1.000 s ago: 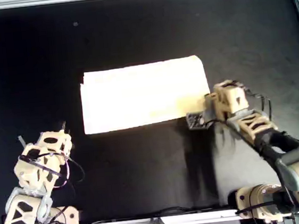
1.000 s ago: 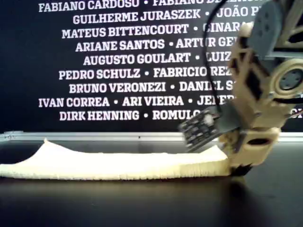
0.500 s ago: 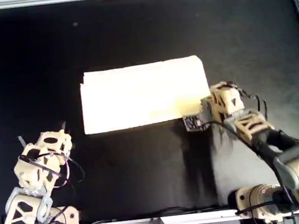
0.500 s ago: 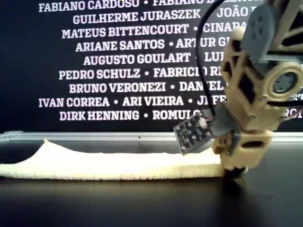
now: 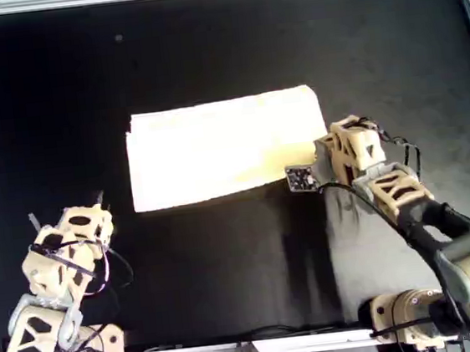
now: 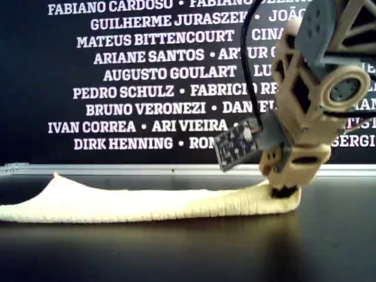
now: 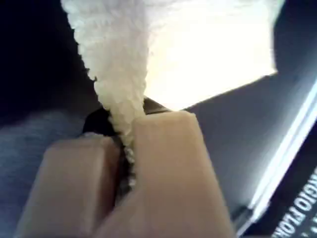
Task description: Fold a cloth
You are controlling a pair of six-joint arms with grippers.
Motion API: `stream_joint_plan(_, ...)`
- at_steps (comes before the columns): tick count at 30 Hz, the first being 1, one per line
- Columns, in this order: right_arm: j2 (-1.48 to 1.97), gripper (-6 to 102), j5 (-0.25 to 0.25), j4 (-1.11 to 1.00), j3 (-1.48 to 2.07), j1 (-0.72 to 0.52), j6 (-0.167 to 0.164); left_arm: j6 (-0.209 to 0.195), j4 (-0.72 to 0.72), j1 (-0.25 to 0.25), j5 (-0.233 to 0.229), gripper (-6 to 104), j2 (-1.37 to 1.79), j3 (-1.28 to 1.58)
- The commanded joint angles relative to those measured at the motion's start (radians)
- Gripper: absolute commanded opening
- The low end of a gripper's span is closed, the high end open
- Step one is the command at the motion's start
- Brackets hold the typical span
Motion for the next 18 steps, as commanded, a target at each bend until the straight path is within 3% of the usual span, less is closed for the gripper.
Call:
stream_joint_plan(1,0.150,-1,-0.003,-0.012,-0.066,0.035,0.005,0.003,-0.011,0.006,-0.005,77,0.018,-0.034)
stream_joint_plan(8,0.129,-1,-0.003,-0.014,-0.265,0.204,0.005,0.003,-0.012,0.006,-0.005,77,0.018,-0.048)
stream_joint_plan(18,-0.259,-1,-0.002,-0.015,-0.772,0.339,0.002,0.002,-0.012,0.006,-0.005,77,0.018,-0.095)
